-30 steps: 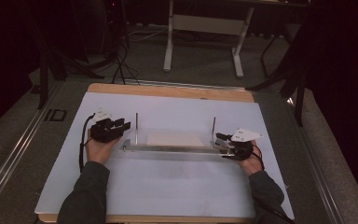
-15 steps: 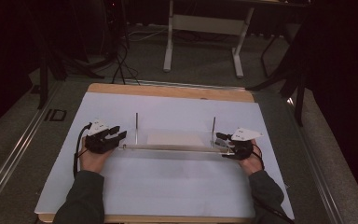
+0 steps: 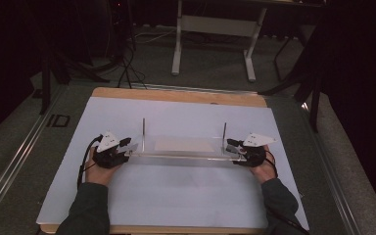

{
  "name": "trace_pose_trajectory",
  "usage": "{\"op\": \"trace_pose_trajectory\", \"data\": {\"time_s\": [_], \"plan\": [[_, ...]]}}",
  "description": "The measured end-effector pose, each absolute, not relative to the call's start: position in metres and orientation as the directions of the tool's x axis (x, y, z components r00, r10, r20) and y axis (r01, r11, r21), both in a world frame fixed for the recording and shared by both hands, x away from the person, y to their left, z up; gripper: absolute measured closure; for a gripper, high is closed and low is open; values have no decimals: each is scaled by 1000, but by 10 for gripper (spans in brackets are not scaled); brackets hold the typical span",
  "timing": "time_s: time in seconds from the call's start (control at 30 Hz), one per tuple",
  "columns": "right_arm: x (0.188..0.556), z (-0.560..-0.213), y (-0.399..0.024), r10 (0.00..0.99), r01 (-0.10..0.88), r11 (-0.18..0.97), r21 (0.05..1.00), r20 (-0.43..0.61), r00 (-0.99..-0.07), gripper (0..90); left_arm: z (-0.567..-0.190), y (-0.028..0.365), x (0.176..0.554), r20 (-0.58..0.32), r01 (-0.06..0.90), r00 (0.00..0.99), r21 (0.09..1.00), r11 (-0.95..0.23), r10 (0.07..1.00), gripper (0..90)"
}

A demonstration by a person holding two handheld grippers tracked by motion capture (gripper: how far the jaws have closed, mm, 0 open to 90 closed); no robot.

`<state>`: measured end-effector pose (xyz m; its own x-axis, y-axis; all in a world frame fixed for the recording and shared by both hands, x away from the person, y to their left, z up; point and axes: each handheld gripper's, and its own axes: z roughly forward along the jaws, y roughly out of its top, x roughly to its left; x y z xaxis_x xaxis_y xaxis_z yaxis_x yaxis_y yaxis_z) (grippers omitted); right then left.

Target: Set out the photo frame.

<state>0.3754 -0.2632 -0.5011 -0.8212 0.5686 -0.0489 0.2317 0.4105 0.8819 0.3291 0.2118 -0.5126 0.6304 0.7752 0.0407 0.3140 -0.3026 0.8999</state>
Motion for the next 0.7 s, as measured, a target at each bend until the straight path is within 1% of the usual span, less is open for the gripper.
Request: {"op": "trace_pose_trajectory", "data": {"time_s": [0.13,0.27,0.7], "plan": [[376,-501,-263,570,234,408,882,-46,-820,504,-512,207,328,49,284,649,910,-302,759,564],[376,-501,-263,571,237,408,881,-43,-820,504,-512,203,330,53,273,658,913,-303,751,564],[377,-499,-264,567,245,386,889,-20,-823,503,-511,198,334,90,249,628,918,-309,773,536]]}}
